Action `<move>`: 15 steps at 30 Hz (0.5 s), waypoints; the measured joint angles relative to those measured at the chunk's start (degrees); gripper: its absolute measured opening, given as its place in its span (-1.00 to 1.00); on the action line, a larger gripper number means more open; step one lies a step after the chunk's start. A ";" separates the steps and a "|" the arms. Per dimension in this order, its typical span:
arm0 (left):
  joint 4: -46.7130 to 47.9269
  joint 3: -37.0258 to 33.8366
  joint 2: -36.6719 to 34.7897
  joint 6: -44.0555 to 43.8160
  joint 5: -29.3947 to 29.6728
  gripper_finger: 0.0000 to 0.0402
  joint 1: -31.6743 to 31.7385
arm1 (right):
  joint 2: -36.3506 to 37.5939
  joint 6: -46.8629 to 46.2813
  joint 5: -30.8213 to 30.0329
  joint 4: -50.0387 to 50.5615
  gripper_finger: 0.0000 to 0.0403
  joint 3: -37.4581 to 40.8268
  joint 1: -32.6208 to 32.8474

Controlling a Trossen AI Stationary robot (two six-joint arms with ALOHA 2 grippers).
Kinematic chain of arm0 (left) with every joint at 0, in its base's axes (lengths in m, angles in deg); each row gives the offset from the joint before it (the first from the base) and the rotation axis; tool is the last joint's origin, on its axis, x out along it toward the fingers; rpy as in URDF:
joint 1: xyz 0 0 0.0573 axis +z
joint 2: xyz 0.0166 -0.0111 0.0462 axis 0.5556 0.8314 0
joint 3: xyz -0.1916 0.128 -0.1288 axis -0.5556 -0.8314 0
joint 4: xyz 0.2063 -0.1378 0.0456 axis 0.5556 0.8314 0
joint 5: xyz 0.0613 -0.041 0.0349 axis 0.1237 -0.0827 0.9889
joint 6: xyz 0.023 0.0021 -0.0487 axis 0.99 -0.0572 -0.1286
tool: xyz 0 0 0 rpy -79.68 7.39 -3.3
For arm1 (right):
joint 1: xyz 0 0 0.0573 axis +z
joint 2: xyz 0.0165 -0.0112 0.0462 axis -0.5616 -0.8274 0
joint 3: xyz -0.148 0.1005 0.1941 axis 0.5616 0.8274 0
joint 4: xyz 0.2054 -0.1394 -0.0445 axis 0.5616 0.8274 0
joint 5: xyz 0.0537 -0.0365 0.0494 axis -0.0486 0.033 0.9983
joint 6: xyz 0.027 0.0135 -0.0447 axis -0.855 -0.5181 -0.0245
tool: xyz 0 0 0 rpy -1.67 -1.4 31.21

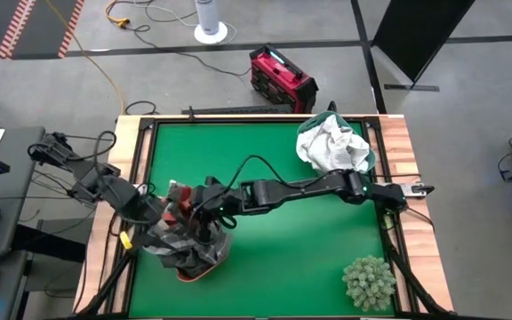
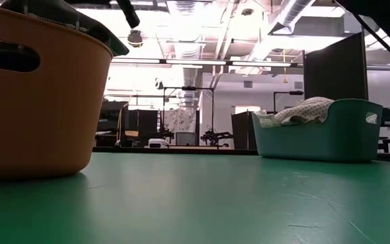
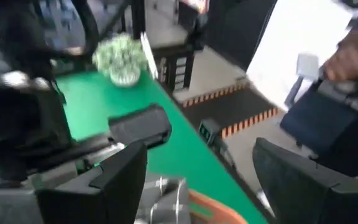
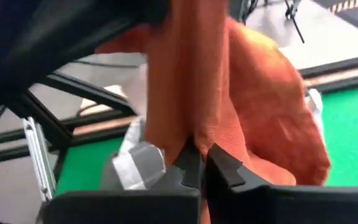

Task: Sort towels by color in basket
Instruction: Adjust the towels in the orange bin

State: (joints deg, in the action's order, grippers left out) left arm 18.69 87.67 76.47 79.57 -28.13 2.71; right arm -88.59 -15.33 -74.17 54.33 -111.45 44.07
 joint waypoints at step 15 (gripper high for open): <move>-10.48 -0.04 -2.06 -3.42 -2.01 0.40 0.00 | 0.23 -6.62 -0.50 -1.72 -0.89 -0.02 1.86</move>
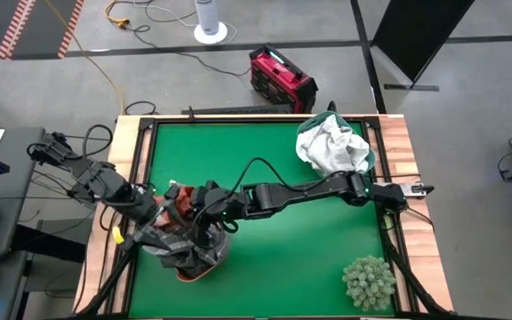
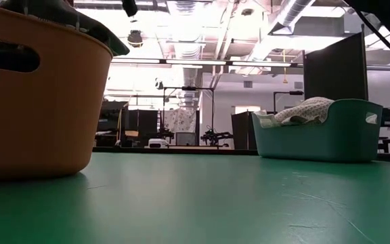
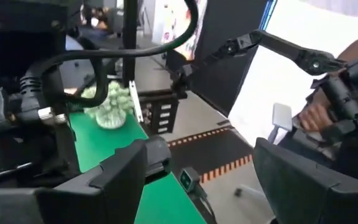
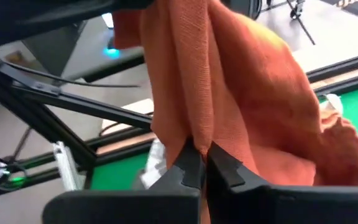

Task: Sort towels by color in basket
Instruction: Adjust the towels in the orange bin

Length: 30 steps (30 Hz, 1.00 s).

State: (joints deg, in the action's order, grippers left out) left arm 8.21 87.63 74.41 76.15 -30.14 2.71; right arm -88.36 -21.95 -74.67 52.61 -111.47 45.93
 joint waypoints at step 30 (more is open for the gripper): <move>0.12 0.11 -0.83 18.33 -8.98 0.78 -0.44 | 4.21 -8.31 6.15 12.71 -0.87 -0.45 -2.16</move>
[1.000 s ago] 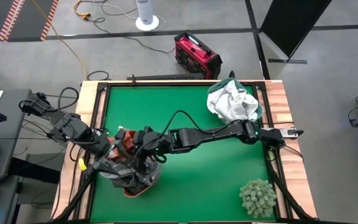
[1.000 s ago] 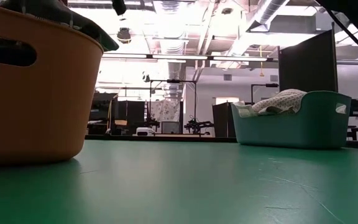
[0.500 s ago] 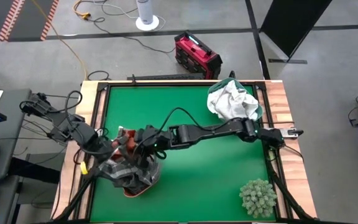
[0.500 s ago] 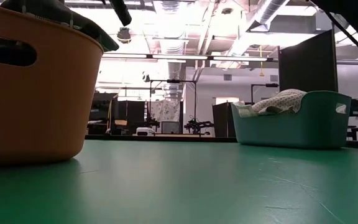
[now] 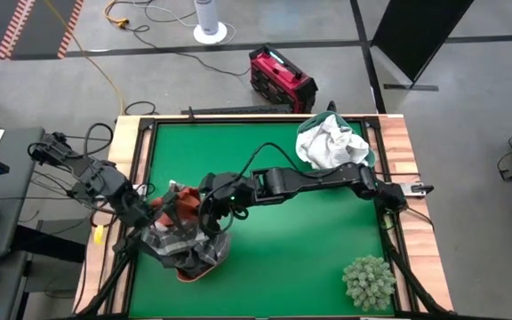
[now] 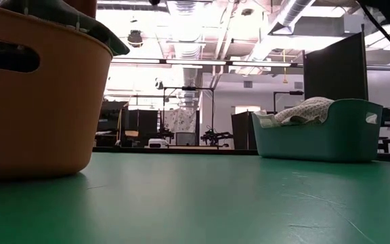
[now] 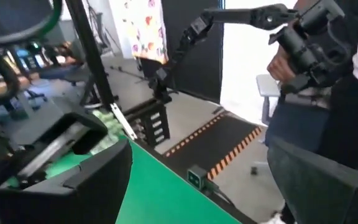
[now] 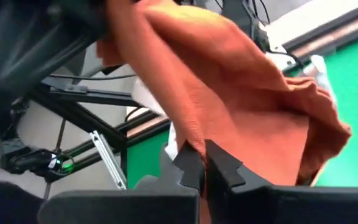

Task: Sort towels by color in basket
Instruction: Adjust the towels in the orange bin

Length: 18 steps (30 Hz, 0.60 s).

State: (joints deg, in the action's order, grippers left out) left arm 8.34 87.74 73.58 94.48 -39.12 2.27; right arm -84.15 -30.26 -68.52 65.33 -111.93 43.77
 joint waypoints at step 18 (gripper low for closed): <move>18.52 0.44 3.85 7.59 -9.45 0.65 -0.64 | 0.18 4.94 -4.30 5.34 -0.51 1.21 -1.51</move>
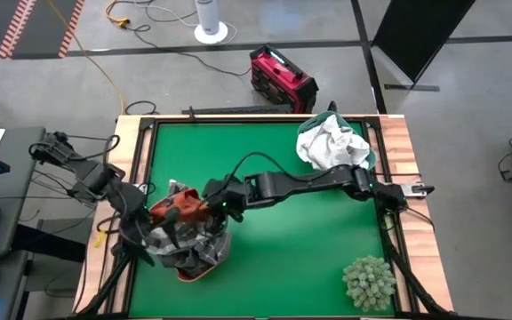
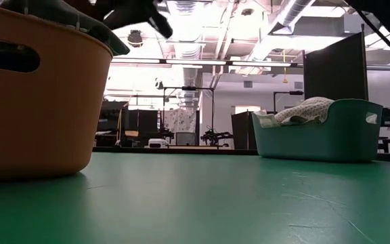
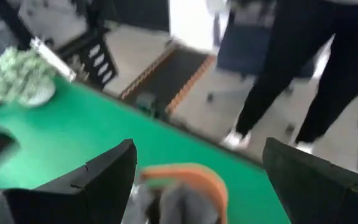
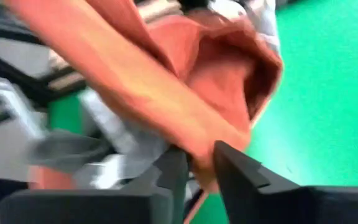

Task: Sort towels by color in basket
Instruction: Adjust the towels in the orange bin

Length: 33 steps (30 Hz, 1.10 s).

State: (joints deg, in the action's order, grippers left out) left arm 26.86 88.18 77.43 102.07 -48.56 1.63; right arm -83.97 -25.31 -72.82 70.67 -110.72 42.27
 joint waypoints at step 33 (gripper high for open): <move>0.03 -0.26 24.41 21.68 28.99 0.65 -1.20 | 6.41 25.95 36.15 -5.68 0.02 0.55 -8.13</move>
State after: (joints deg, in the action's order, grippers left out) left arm 26.89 87.91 101.84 123.75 -19.58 0.43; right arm -77.56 0.63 -36.67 64.99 -110.17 34.14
